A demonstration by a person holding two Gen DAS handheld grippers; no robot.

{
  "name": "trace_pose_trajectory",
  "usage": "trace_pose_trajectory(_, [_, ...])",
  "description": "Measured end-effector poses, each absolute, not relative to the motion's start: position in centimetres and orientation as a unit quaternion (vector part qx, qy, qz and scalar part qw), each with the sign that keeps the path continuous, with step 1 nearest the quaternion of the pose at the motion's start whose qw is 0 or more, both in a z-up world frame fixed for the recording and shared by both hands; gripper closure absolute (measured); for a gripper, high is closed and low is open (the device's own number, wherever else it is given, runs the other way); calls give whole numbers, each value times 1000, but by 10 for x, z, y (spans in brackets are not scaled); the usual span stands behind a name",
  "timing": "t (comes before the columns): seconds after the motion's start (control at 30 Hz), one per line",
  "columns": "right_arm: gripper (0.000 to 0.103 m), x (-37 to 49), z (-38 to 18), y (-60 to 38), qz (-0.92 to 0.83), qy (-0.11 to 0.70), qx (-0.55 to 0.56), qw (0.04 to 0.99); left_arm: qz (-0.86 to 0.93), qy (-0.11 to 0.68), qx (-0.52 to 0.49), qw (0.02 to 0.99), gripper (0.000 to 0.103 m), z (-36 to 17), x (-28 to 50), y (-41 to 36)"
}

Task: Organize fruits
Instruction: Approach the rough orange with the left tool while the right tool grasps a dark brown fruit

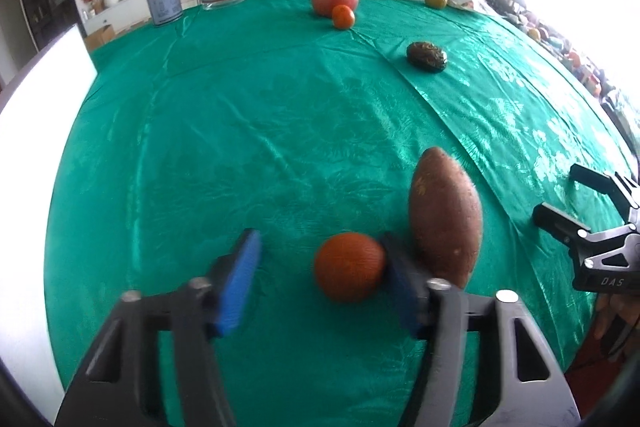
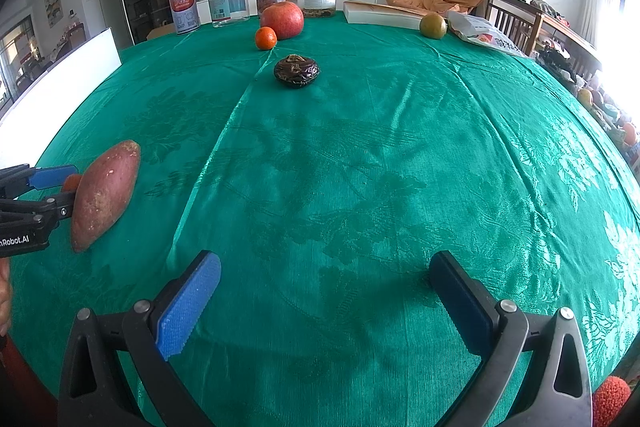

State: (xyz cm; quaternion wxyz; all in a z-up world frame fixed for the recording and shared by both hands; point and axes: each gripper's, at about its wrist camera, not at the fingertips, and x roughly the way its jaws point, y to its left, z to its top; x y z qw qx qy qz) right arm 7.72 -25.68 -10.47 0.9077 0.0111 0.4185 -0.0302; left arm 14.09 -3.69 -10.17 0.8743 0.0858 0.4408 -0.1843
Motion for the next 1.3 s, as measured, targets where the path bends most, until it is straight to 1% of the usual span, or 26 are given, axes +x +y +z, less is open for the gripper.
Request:
trace_pose_trajectory(0.03, [0,77,-105,-257,-30,418,11,908,-185,442,87,873,70,-101,140,-37])
trace_pose_trajectory(0.07, [0,77,-105,-256,-30,418,11,908,-182,443,86,873,71,-100,140,-35])
trace_pose_trajectory(0.27, [0,77,-105,-257,-30,418,11,908,-169,452,46,875,72,-99,155,-9])
trace_pose_trajectory(0.4, [0,77,-105,-256,-29,418,11,908,-160,455,19,876,69,-99,155,21])
trace_pose_trajectory(0.47, [0,77,-104,-255,-28,418,10,908,-154,453,20,878,64,-98,149,31])
trace_pose_trajectory(0.5, [0,77,-104,-255,-28,418,10,908,-148,453,21,879,58,-99,146,37])
trace_pose_trajectory(0.53, [0,77,-104,-256,-28,418,10,908,-143,453,23,880,54,-99,142,41])
trace_pose_trajectory(0.6, [0,77,-104,-255,-29,418,10,908,-140,450,24,882,51,-100,136,49])
trace_pose_trajectory(0.67, [0,77,-104,-256,-29,418,10,908,-138,446,30,884,45,-101,132,52])
trace_pose_trajectory(0.73, [0,77,-104,-255,-29,418,10,908,-133,444,37,885,33,-103,133,51])
trace_pose_trajectory(0.9, [0,77,-104,-255,-29,418,10,908,-107,439,53,891,23,-107,139,48])
trace_pose_trajectory(0.93, [0,77,-104,-255,-29,418,10,908,-101,438,53,892,19,-107,139,50])
trace_pose_trajectory(1.0, [0,77,-104,-255,-29,418,10,908,-87,437,39,895,15,-108,139,56])
trace_pose_trajectory(1.07, [0,77,-104,-255,-29,418,10,908,-79,434,34,897,14,-109,138,59])
trace_pose_trajectory(1.2, [0,77,-104,-255,-28,420,10,907,-79,436,40,896,8,-110,140,56])
trace_pose_trajectory(1.3, [0,84,-102,-257,-17,446,9,895,-76,437,40,895,6,-111,141,56])
